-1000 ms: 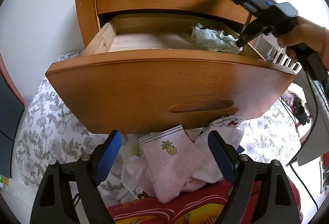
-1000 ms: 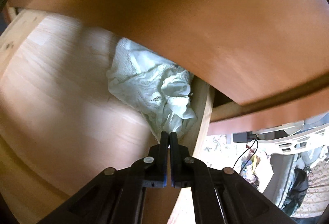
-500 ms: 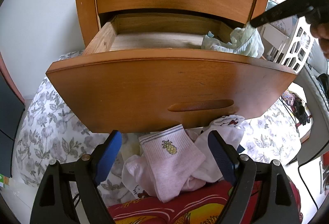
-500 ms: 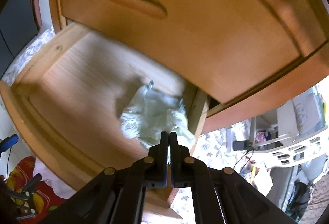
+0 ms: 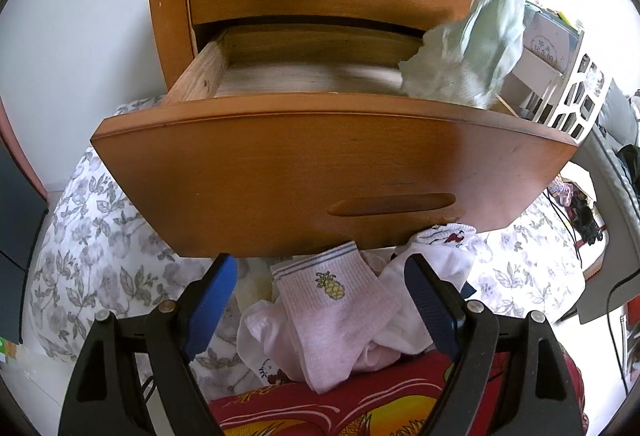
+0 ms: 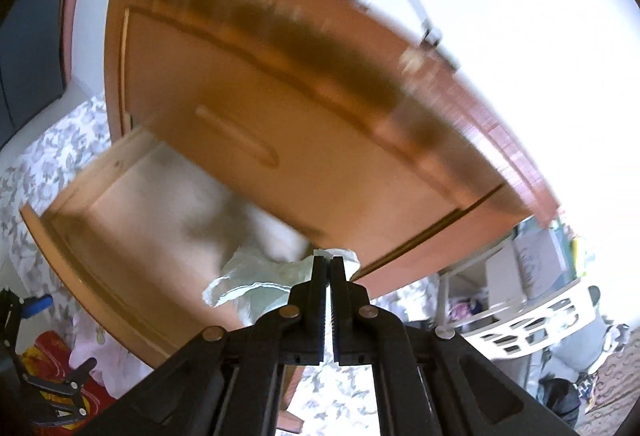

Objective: Take underwear out of drawer
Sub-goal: 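Lift the lace garment up out of the drawer with the right gripper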

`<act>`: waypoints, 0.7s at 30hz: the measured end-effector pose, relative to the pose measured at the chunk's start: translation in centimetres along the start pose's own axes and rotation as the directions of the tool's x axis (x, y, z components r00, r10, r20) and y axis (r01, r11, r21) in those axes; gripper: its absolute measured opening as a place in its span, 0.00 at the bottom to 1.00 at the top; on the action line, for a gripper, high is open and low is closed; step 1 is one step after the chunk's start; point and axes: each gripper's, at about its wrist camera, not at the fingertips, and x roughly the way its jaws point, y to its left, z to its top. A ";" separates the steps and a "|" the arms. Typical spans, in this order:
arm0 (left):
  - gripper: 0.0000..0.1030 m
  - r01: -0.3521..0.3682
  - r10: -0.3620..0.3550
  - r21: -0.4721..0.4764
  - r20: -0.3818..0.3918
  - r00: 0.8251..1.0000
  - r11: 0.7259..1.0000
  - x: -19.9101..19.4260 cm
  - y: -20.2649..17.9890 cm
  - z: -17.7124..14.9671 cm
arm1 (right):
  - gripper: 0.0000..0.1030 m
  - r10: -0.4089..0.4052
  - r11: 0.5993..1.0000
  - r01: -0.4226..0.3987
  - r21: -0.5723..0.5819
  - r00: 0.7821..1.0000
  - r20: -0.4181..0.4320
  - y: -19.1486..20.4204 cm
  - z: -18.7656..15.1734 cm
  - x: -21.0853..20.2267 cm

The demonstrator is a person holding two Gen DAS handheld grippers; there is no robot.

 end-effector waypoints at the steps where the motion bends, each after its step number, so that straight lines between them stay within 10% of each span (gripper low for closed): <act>1: 0.84 0.000 0.000 0.000 -0.001 1.000 1.000 0.0 0.0 0.0 | 0.02 -0.008 1.000 0.008 0.003 1.000 0.015 -0.3 0.2 -0.6; 21: 0.84 -0.051 0.052 -0.019 0.052 0.997 0.999 -1.3 -0.4 -0.3 | 0.02 -0.132 0.991 0.126 0.039 0.965 0.226 -1.9 2.3 -12.6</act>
